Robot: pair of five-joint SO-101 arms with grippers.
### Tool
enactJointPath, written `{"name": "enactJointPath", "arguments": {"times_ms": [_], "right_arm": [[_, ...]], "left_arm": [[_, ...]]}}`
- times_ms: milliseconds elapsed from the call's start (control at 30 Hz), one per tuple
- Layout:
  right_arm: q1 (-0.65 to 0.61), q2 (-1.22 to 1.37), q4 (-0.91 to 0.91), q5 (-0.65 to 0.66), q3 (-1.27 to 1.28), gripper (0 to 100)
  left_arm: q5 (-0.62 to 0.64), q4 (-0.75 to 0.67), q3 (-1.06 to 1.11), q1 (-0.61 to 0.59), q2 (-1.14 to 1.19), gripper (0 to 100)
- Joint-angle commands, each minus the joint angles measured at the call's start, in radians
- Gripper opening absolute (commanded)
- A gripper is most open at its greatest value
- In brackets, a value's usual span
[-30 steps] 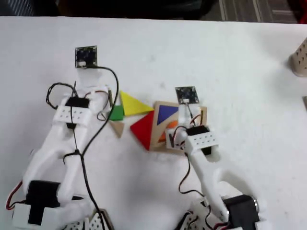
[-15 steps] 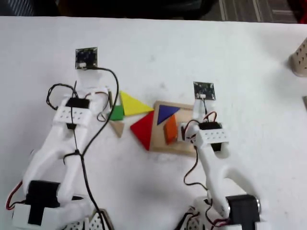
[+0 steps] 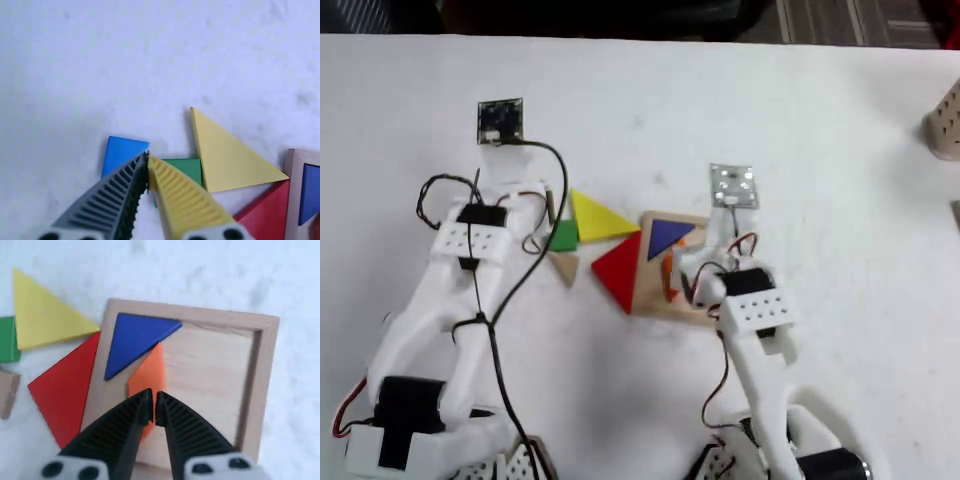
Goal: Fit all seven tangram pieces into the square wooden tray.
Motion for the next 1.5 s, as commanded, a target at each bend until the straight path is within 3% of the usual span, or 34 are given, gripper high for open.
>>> {"name": "enactJointPath", "arguments": {"times_ms": [0,500,767,1000,1267,1467], "right_arm": [[0.048,0.042,-0.082,-0.005,-0.008,1.6],[-0.044,0.266,-0.091,-0.005,-0.068,1.7],[-0.104,0.246,-0.082,-0.005,-0.06,1.7],[-0.094,0.191,-0.025,-0.005,-0.06,1.7],[0.056,0.16,-0.105,-0.005,-0.063,1.7],[-0.013,0.283,-0.157,-0.005,-0.066,1.7]], "left_arm": [[0.006,-0.028,-0.009,-0.008,-0.002,2],[0.006,-0.028,-0.006,-0.008,-0.002,2],[0.006,-0.028,-0.009,-0.008,-0.002,2],[0.006,-0.028,-0.009,-0.008,-0.002,2],[0.006,-0.028,-0.009,-0.008,-0.002,2],[0.006,-0.028,-0.009,-0.012,-0.002,2]]}}
